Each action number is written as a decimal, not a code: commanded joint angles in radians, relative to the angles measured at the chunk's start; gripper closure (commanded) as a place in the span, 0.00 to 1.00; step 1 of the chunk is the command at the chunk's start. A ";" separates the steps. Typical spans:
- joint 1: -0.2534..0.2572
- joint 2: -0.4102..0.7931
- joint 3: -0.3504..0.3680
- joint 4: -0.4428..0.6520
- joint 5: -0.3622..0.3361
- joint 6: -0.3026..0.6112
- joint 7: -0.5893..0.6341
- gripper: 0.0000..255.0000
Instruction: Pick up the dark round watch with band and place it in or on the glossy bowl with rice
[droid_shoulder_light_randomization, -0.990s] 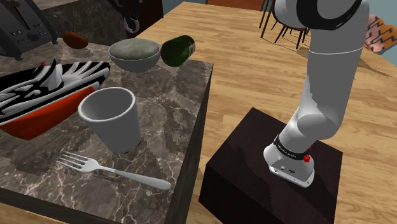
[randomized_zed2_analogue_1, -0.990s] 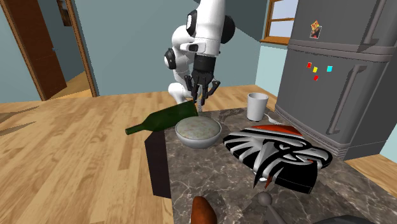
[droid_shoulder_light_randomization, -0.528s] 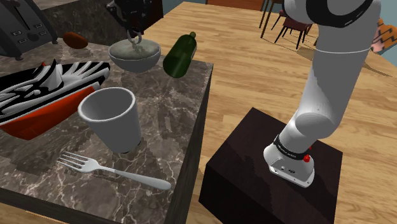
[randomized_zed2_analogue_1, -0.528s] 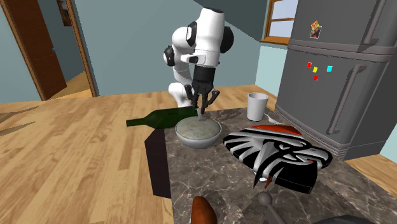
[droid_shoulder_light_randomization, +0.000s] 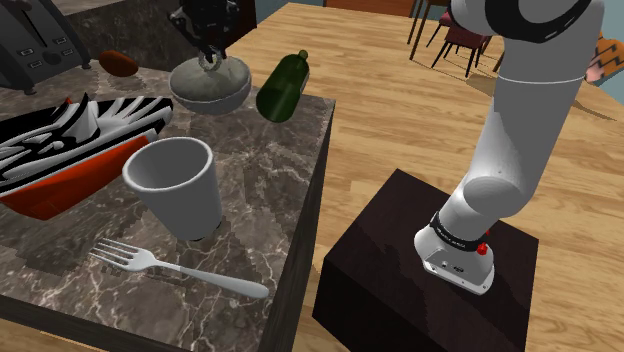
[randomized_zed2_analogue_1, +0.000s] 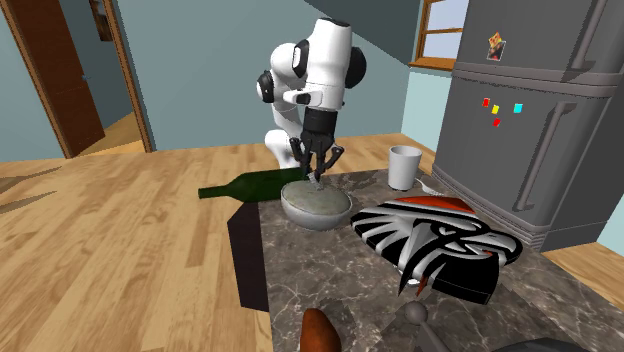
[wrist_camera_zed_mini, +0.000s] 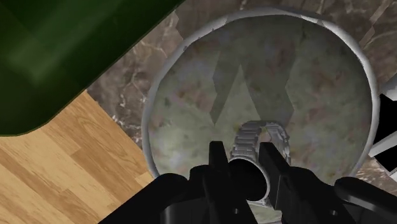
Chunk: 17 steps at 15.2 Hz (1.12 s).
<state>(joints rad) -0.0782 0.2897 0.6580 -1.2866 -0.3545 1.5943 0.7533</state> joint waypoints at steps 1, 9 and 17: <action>0.001 0.003 0.001 -0.005 0.003 -0.001 -0.001 1.00; 0.031 0.028 0.004 0.096 -0.014 -0.082 -0.002 0.00; 0.070 0.061 0.004 0.204 -0.039 -0.162 -0.003 0.00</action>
<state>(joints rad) -0.0083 0.3500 0.6621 -1.0831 -0.3935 1.4327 0.7506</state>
